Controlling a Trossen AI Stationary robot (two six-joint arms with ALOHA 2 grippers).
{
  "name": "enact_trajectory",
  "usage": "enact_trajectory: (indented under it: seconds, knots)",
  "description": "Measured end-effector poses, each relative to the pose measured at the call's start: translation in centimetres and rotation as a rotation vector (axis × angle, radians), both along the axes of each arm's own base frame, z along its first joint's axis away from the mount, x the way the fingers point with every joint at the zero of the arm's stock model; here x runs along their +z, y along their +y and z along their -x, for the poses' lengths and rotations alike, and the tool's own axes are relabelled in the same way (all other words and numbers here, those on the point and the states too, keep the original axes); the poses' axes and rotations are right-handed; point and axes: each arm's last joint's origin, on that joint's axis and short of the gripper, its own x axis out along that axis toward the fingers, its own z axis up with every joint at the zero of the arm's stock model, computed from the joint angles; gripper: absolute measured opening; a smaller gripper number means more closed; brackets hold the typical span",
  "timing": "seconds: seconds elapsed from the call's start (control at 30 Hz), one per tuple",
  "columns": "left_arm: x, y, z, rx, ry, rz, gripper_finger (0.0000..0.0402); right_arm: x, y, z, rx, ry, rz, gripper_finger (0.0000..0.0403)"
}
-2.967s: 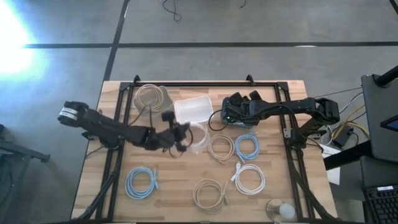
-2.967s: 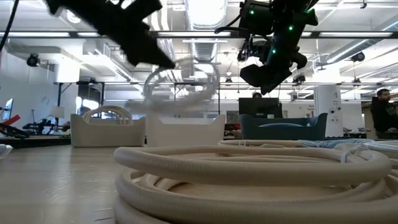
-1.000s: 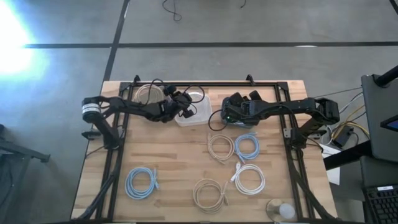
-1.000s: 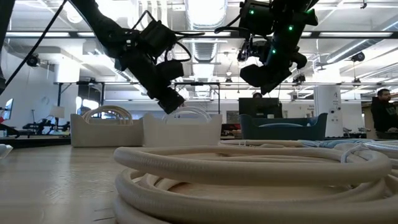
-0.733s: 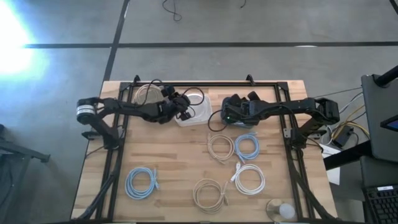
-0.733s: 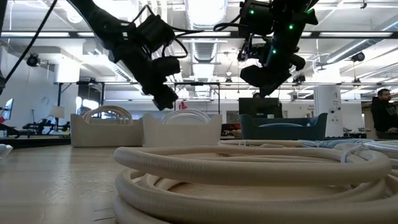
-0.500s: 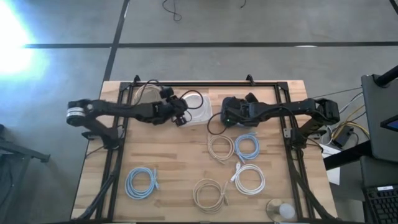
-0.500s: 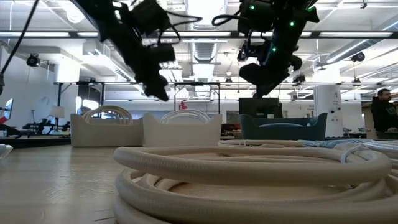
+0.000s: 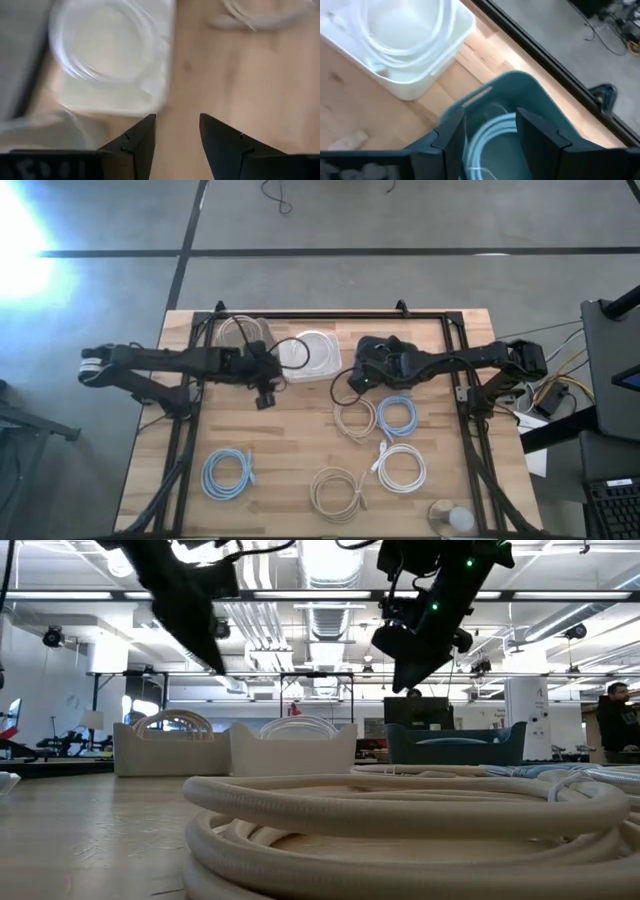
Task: Sort HDMI cables
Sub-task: Put the left light blue HDMI cable into the blue bin
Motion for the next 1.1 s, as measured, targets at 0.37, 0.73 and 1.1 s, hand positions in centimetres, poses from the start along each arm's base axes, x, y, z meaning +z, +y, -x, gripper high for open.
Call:
enact_trajectory:
  seconds: [0.37,0.73,1.1]
  knots:
    - [-3.2,-5.0,2.5,-0.17,0.272,0.226,0.0167,0.4,1.4,-1.0,0.135,-0.071,-0.061,0.0173]
    - [-8.2,-9.3,6.1,-0.187,0.484,0.422,0.0167,0.6,2.3,-1.5,0.175,-0.12,-0.075,0.0173]
    - [-10.1,-11.2,6.6,-0.226,0.421,0.528,0.0167,0.6,2.3,-1.5,0.173,-0.132,-0.076,0.0173]
